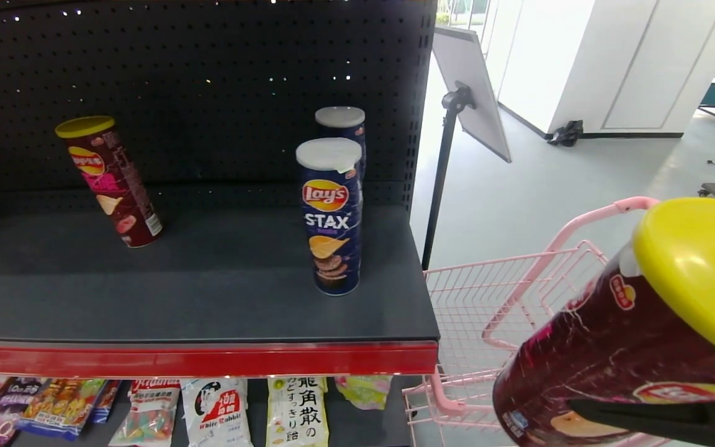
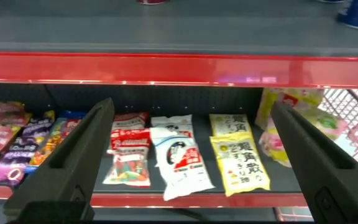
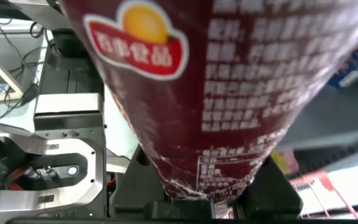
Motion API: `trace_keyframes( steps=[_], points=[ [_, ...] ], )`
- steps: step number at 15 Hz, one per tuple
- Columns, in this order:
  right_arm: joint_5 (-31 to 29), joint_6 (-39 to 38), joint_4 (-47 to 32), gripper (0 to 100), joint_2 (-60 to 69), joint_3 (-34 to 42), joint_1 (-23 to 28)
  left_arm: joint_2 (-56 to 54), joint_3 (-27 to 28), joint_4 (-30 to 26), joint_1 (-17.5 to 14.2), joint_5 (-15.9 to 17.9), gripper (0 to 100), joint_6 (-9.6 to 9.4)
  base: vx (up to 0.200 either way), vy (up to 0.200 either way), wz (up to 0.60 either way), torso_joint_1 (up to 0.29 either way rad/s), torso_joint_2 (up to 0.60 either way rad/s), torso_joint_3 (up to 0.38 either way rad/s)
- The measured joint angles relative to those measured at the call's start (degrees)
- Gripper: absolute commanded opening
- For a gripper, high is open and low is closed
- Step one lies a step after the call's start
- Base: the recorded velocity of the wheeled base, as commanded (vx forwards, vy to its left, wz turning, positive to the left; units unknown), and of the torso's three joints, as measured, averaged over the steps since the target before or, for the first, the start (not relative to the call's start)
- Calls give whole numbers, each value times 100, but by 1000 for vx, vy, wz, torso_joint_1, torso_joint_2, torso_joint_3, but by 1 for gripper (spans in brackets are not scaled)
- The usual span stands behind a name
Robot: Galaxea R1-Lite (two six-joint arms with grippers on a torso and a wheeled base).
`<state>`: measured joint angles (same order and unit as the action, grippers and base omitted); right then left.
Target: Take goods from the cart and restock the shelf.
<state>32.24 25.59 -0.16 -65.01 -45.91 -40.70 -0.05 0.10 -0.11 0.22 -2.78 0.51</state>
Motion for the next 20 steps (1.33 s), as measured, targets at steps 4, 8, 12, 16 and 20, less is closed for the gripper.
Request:
trace_keyframes(
  steps=[4, 8, 12, 16, 20],
  points=[
    [-11, 13, 0, 0, 32, -1, -91, 0, 0, 1, -1, -1, 100, -2, 0, 200, 0, 4, -1, 6],
    [-110, 9, 9, 0, 51, 49, -308, 0, 0, 4, 0, 2, 100, 0, 0, 200, 0, 1, 4, 2],
    [-123, 13, 6, 0, 55, 63, -362, 0, 0, 0, 0, 0, 100, -2, 0, 200, 0, 1, 2, 1],
    [-123, 16, 6, 0, 32, 68, -391, 0, 0, 0, 0, 5, 100, 0, 0, 200, 0, 4, 0, 2],
    [-127, 9, 6, 0, 0, 74, -384, 0, 0, -2, 0, 7, 100, 0, 0, 200, 0, 2, 4, 2]
  ],
)
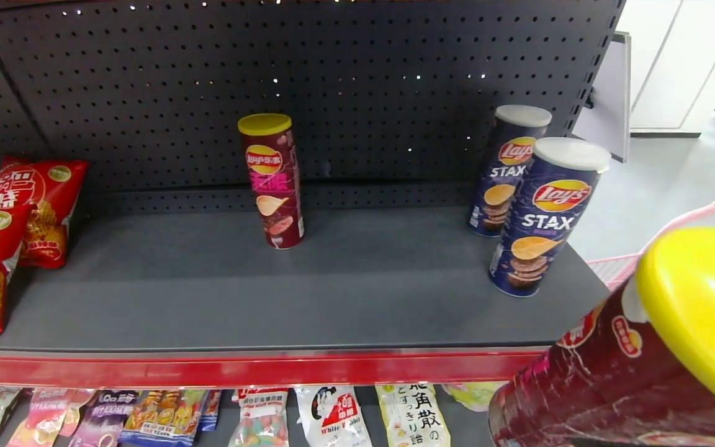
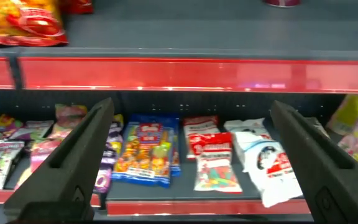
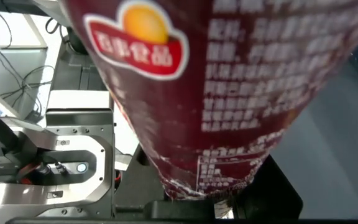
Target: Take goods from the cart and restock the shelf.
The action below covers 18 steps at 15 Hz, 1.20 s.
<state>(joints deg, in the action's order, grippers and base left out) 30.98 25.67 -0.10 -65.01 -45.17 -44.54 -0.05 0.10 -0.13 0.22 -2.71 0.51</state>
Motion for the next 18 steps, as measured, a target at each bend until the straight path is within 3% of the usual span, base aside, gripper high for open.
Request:
trace_keyframes(
  steps=[8, 18],
  points=[
    [11, -2, 26, 0, -67, 68, 0, 0, 0, 0, 2, 0, 100, 0, 0, 200, 0, 2, 3, -1],
    [4, -41, 366, 0, -85, 383, 9, -2, 0, 2, 2, 0, 100, -2, 0, 0, 0, 0, 0, 0]
  ],
)
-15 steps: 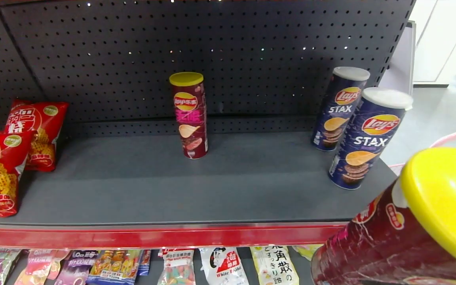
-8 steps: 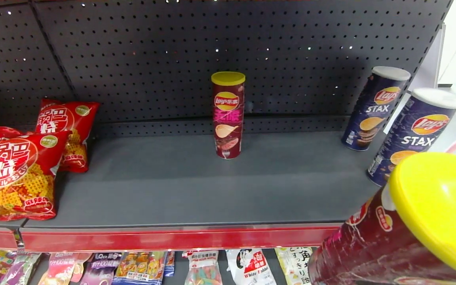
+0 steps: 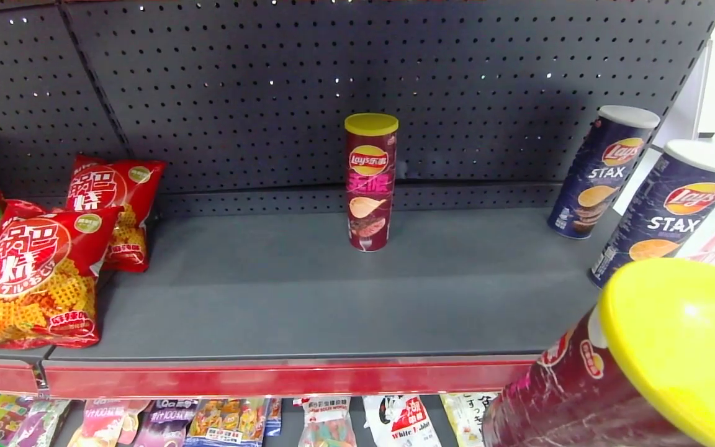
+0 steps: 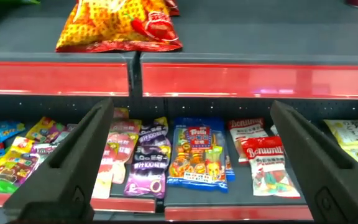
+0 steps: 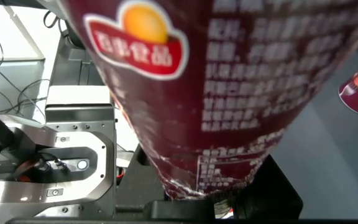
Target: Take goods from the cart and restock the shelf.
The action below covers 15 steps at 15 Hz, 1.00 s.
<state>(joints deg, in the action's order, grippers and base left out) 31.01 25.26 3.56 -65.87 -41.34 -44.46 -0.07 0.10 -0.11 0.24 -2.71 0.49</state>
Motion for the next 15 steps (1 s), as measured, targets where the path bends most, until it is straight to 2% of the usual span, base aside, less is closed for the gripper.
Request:
trace_keyframes(
  steps=[6, 12, 15],
  points=[
    [7, 2, 5, 0, -17, 13, 20, 2, 0, 0, 0, -2, 100, 2, 0, 0, 0, 0, 0, 0],
    [7, 5, 11, 0, -6, 165, 48, 2, 0, 0, 0, -5, 100, 9, 200, 0, 0, -3, 0, 4],
    [7, 2, 21, 0, -15, 176, 45, 2, 0, -5, 2, -7, 100, 9, 0, 0, 0, 0, 0, 0]
  ],
)
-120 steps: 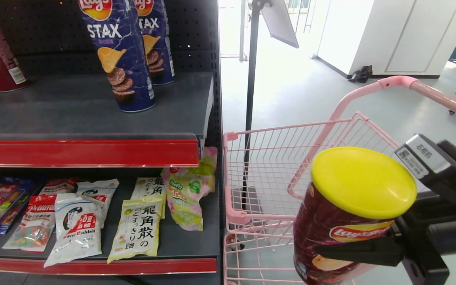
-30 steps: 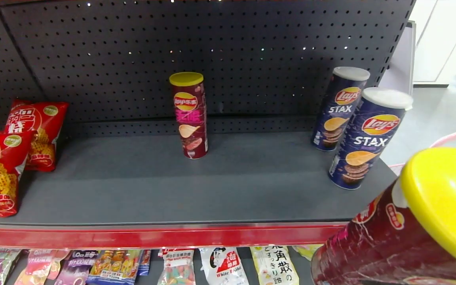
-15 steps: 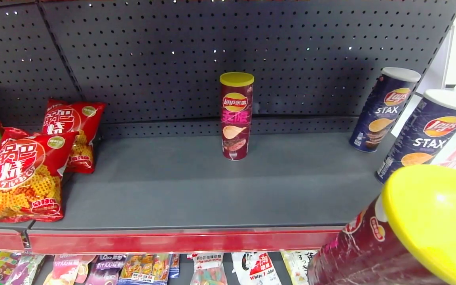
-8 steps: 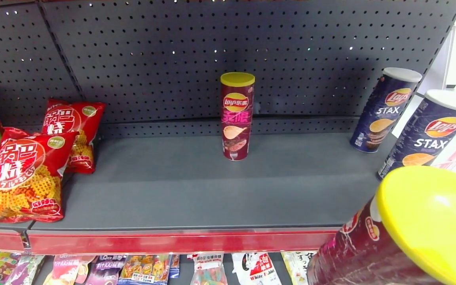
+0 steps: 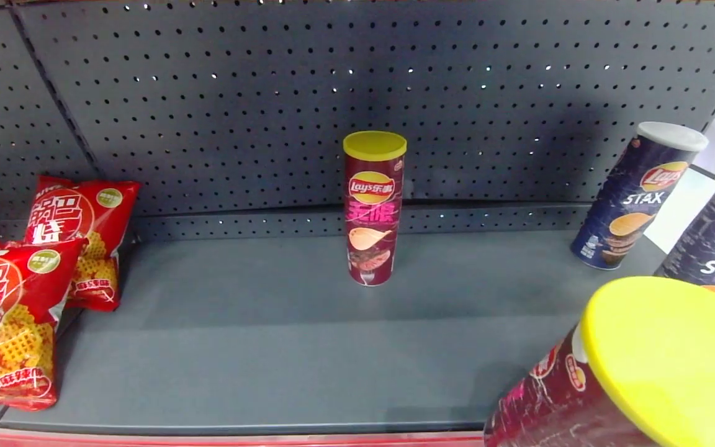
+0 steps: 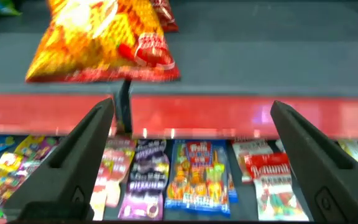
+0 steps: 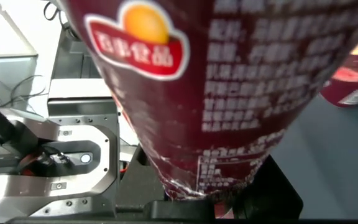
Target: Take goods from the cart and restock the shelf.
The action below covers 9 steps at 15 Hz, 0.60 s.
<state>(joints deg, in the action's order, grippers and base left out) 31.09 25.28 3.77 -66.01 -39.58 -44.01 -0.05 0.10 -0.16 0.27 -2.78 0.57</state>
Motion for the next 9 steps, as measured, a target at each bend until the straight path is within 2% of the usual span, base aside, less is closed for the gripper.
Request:
trace_keyframes(
  steps=[9],
  points=[
    [-5, -7, -11, 0, -2, -21, 2, 0, 0, 6, 0, 2, 100, 0, 0, 0, 0, 0, 0, 0]
  ],
)
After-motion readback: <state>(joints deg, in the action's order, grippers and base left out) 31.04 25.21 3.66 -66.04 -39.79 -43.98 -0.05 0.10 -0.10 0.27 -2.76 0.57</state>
